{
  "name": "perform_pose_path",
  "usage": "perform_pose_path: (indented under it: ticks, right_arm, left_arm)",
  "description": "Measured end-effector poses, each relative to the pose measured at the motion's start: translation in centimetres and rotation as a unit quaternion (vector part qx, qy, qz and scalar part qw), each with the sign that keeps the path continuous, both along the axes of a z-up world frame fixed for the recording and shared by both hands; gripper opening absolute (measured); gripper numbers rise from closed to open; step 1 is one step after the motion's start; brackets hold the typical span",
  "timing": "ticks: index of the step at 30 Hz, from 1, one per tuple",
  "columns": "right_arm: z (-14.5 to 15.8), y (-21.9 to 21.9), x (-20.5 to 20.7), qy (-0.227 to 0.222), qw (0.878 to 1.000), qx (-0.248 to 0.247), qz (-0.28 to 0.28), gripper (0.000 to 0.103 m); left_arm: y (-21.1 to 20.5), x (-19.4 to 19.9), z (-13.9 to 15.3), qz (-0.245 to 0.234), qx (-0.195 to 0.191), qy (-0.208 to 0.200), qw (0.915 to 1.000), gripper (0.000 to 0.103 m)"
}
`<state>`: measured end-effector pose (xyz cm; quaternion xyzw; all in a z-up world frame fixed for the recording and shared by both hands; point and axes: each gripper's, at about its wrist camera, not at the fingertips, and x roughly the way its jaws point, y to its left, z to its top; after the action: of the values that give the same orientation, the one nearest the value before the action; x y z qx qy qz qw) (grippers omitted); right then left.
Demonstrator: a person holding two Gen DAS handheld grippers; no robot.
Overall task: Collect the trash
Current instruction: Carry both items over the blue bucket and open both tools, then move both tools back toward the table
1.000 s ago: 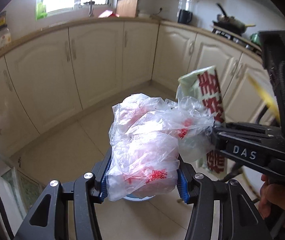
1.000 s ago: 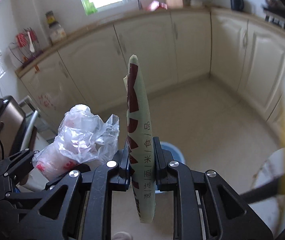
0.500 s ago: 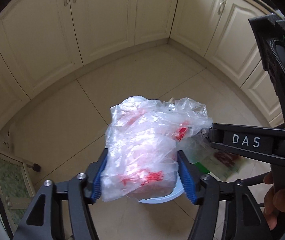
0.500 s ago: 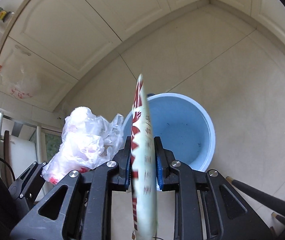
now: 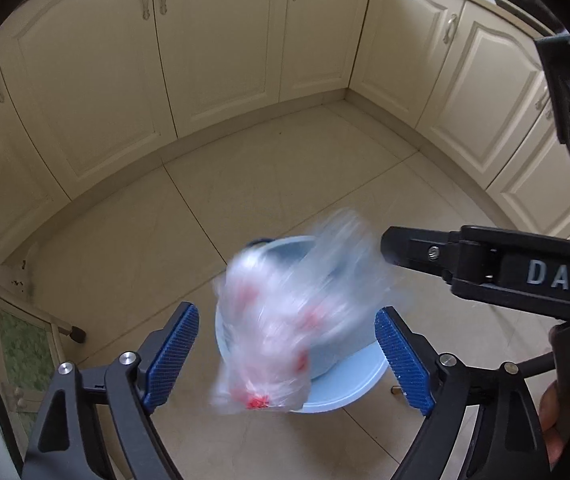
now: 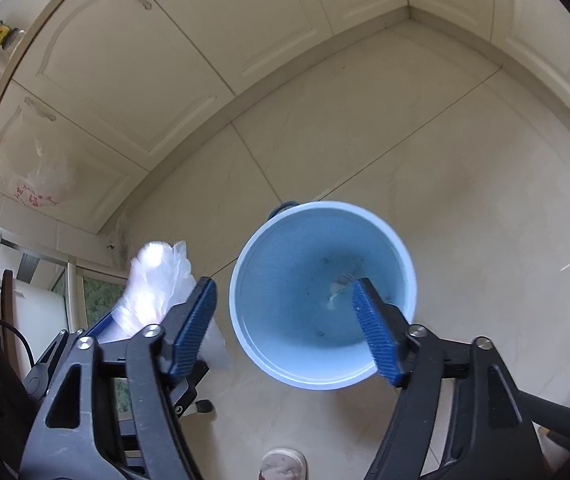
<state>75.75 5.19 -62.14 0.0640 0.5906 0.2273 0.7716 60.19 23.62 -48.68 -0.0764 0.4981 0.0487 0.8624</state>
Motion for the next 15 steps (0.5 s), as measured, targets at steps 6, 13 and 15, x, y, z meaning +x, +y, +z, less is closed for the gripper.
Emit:
perform_pose_path:
  ticks: [6,13,15]
  right_arm:
    - [3.8,-0.2,-0.4,-0.039,0.999,-0.033,-0.021,0.086]
    - [6.2,-0.4,-1.6,-0.053,0.998,-0.037,-0.026,0.089]
    - [7.2,-0.4,-2.2,-0.061,0.997,-0.038,-0.022,0.089]
  left_arm:
    - [-1.4,0.9,1.2,0.001,0.011,-0.009,0.9999,0.094]
    - [-1.6,0.2,3.4,0.013,0.009,-0.020,0.9997,0.094]
    - [-1.8,-0.7,4.6,0.016,0.011,-0.029,0.9994,0.094]
